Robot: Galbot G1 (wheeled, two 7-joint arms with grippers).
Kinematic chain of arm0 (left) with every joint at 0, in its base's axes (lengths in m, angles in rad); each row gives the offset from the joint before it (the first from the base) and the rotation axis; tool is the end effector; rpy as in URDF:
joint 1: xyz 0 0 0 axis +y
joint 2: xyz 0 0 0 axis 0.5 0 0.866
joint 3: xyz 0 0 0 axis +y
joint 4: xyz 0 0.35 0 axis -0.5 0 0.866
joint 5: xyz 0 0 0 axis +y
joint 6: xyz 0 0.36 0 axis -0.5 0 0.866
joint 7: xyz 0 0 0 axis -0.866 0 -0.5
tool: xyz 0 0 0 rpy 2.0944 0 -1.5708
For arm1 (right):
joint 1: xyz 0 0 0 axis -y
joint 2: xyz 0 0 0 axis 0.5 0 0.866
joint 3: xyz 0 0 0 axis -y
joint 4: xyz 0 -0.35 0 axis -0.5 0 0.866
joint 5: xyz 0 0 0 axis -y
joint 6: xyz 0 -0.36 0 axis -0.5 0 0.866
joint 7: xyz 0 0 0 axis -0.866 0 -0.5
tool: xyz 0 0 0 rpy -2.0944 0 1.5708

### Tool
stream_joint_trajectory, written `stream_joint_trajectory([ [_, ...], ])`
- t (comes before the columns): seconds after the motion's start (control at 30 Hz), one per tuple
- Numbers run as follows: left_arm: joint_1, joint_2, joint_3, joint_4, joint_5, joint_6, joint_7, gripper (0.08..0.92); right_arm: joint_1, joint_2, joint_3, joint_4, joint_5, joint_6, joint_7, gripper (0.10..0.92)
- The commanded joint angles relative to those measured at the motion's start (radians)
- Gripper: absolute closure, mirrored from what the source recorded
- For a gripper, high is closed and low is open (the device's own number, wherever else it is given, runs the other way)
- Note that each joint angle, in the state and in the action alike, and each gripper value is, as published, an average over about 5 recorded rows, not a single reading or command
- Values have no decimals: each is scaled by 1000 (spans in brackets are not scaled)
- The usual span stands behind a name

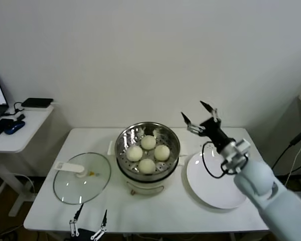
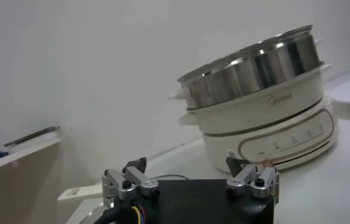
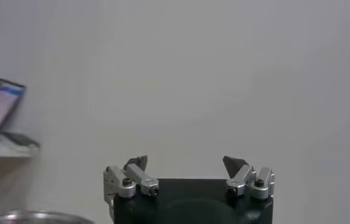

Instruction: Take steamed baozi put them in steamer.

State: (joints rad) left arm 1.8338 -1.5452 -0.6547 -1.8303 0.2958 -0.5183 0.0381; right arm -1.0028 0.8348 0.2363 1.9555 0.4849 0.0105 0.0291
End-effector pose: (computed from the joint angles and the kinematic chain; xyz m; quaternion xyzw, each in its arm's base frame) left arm 0.0621 0.0521 -0.4253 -0.0549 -0.9817 -0.1818 0.0158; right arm 0.3296 -0.0742 -0.2083 -0.2079 0.9679 -0.0968 0.1024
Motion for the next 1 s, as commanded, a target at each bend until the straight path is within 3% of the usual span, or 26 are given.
stream_joint_trajectory([
  [0.03,4,-3,1,-7,-6,2,-2,177,-695,452,413,20,-223,312,24,203],
  [0.4,8,-5,2,-19,-7,0,-5,177,-774,540,346,-56,-260,492,6,203],
  [1.0,14,-22,6,-35,-24,0,1,177,-749,539,311,-103,-275,506,5,203],
])
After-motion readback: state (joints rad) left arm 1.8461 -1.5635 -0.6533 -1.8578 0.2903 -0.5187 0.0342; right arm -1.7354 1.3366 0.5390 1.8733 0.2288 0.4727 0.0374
